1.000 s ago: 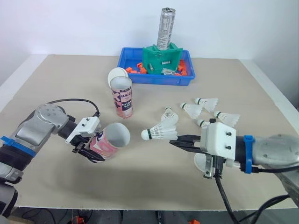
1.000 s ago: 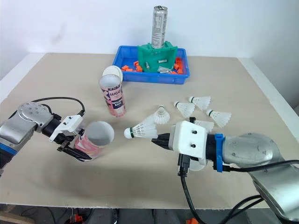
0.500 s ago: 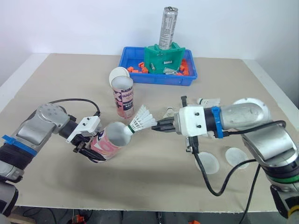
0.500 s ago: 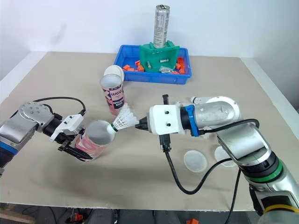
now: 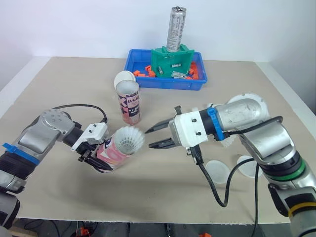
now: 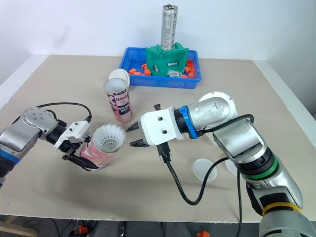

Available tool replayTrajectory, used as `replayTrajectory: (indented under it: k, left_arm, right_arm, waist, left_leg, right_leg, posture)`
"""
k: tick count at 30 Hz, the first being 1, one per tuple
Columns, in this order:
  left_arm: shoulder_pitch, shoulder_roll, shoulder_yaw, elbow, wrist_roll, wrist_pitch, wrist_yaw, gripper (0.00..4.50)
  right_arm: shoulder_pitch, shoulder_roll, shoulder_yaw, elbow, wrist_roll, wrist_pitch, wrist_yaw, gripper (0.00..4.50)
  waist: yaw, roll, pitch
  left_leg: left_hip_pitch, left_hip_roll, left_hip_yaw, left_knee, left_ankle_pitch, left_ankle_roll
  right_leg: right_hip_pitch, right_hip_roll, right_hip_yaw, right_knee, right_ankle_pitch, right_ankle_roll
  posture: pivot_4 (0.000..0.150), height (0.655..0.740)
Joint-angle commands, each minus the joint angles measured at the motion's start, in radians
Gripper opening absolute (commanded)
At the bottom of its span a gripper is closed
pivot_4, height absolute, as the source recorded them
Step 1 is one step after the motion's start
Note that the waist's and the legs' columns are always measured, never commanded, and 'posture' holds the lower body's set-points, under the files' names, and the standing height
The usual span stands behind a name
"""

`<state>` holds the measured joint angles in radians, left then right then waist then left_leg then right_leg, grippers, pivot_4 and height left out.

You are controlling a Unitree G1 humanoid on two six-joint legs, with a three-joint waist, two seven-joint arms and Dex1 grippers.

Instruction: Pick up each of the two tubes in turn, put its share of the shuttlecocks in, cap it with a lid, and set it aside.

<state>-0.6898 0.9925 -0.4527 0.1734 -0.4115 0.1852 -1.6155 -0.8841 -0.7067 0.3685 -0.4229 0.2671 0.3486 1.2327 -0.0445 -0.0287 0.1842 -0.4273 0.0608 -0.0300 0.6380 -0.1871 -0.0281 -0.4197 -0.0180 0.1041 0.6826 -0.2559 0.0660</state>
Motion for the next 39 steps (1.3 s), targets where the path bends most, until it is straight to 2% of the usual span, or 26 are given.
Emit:
replayTrajectory:
  k: [1, 2, 7, 11, 13, 15, 21, 39]
  left_arm:
    - [-0.005, 0.004, 0.019, -0.03, -0.004, 0.014, 0.001, 2.76]
    - [-0.003, 0.005, 0.021, -0.033, -0.003, 0.016, 0.001, 2.76]
    - [0.015, 0.008, 0.039, -0.058, -0.006, 0.031, 0.001, 2.76]
    - [0.039, 0.018, 0.06, -0.08, -0.001, 0.044, 0.001, 2.76]
    - [0.049, 0.023, 0.071, -0.088, 0.002, 0.049, 0.001, 2.76]
    - [0.057, 0.025, 0.078, -0.095, 0.003, 0.051, 0.001, 2.76]
    - [0.065, 0.026, 0.092, -0.108, 0.006, 0.059, 0.001, 2.76]
    - [0.093, 0.022, 0.123, -0.143, 0.009, 0.084, 0.001, 2.76]
  right_arm:
    - [-0.027, -0.001, -0.021, -0.001, 0.008, 0.012, 0.021, 3.8]
    - [-0.024, -0.004, -0.038, 0.0, 0.024, 0.022, 0.023, 4.26]
    - [0.07, -0.023, -0.214, 0.017, 0.132, 0.179, -0.083, 4.26]
    - [0.297, -0.014, -0.245, -0.035, 0.071, 0.297, -0.277, 4.26]
    - [0.422, 0.035, -0.243, -0.087, 0.055, 0.386, -0.407, 4.26]
    - [0.481, 0.092, -0.232, -0.105, 0.024, 0.449, -0.52, 4.26]
    - [0.48, 0.185, -0.206, -0.039, -0.078, 0.491, -0.7, 4.26]
    - [0.404, 0.304, -0.228, 0.166, -0.125, 0.516, -0.839, 4.26]
  waist:
    - [0.0, 0.0, 0.0]
    - [0.0, 0.0, 0.0]
    - [0.003, -0.001, 0.0]
    - [0.003, -0.002, -0.001]
    - [0.002, -0.001, -0.001]
    - [-0.003, 0.0, 0.0]
    - [-0.004, 0.0, 0.0]
    - [-0.004, 0.0, 0.0]
  left_leg:
    - [0.0, 0.0, 0.0, 0.0, 0.0, 0.0]
    - [-0.001, 0.0, 0.0, 0.0, 0.0, 0.0]
    - [-0.004, 0.0, -0.001, 0.0, 0.0, 0.0]
    - [-0.004, 0.0, -0.001, 0.0, 0.0, 0.0]
    - [-0.004, 0.0, -0.002, -0.001, 0.0, 0.0]
    - [-0.006, 0.0, -0.002, -0.001, 0.0, 0.0]
    - [-0.005, 0.002, -0.002, 0.0, 0.001, 0.001]
    - [-0.006, 0.002, -0.002, 0.0, 0.002, 0.001]
  right_leg:
    - [0.0, 0.001, 0.0, 0.0, 0.0, 0.0]
    - [-0.001, 0.001, 0.0, 0.0, 0.0, 0.0]
    - [-0.002, 0.0, 0.0, 0.0, 0.001, -0.002]
    - [-0.003, 0.001, -0.001, 0.0, 0.001, -0.003]
    - [-0.004, 0.001, -0.001, 0.001, 0.0, -0.004]
    - [-0.006, 0.002, 0.0, 0.002, 0.0, -0.003]
    - [-0.006, 0.004, 0.0, 0.002, 0.002, -0.003]
    - [-0.006, 0.005, 0.001, 0.002, 0.003, -0.001]
  posture:
    - [0.15, 0.7075]
    - [0.15, 0.7075]
    - [0.15, 0.7075]
    - [0.15, 0.7075]
    - [0.15, 0.7075]
    - [0.15, 0.7075]
    - [0.15, 0.7075]
    - [0.15, 0.7075]
